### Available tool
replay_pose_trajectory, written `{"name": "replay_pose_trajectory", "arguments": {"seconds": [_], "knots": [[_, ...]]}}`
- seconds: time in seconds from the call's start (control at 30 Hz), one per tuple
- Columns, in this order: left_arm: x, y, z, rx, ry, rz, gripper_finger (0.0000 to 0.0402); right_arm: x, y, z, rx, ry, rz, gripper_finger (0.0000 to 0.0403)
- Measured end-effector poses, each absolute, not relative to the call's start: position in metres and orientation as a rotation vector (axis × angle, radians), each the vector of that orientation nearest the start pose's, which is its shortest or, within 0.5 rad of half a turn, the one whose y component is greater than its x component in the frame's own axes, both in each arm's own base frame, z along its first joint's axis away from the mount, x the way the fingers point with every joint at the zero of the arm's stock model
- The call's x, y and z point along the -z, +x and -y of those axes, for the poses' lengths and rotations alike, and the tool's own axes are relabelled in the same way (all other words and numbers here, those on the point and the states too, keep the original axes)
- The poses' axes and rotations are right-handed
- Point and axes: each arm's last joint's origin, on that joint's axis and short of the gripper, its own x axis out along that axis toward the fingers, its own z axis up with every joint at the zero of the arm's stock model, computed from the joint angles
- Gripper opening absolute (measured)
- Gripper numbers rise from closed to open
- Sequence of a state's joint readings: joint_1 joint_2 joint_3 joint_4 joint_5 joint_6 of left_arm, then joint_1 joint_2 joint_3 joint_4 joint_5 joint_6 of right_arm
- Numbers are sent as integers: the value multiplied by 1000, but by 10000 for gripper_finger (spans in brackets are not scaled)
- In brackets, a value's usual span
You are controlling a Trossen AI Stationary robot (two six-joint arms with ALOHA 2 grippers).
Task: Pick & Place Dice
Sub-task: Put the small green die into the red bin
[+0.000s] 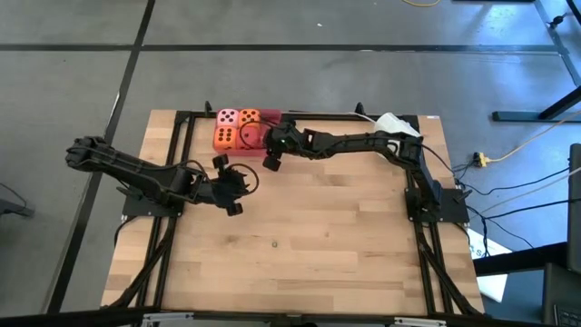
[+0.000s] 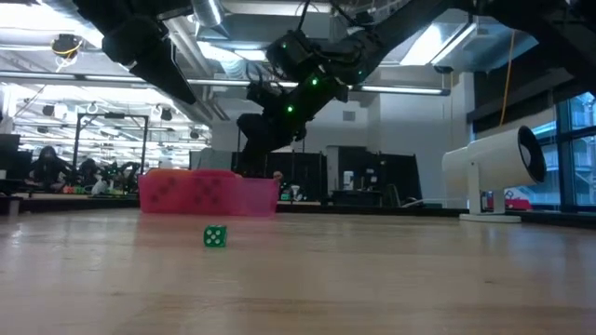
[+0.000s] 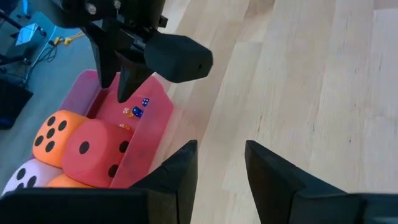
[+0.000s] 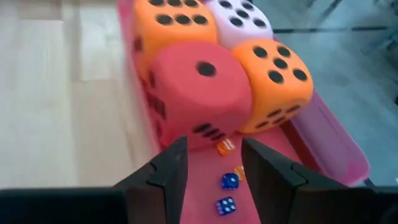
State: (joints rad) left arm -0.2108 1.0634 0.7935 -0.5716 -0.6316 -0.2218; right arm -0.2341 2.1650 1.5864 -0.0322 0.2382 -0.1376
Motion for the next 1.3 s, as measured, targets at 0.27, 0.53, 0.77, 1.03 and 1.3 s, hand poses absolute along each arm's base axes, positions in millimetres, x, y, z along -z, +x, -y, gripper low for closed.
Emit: {"name": "replay_pose_trajectory", "arguments": {"seconds": [0.27, 0.53, 0.77, 1.03, 1.3], "knots": [[-244, 206, 29, -367, 139, -721, 129, -217, 460, 94, 378, -155, -665, 152], [-246, 215, 34, -251, 62, -657, 129, -254, 423, 72, 430, -197, -857, 152], [-233, 236, 52, -89, 74, -644, 129, -274, 388, 47, 559, -259, -1029, 152], [-200, 272, 90, 133, 66, -583, 129, -272, 365, 25, 619, -202, -1188, 153], [-169, 289, 127, 204, 140, -492, 129, -261, 358, -37, 496, -124, -1205, 153]]}}
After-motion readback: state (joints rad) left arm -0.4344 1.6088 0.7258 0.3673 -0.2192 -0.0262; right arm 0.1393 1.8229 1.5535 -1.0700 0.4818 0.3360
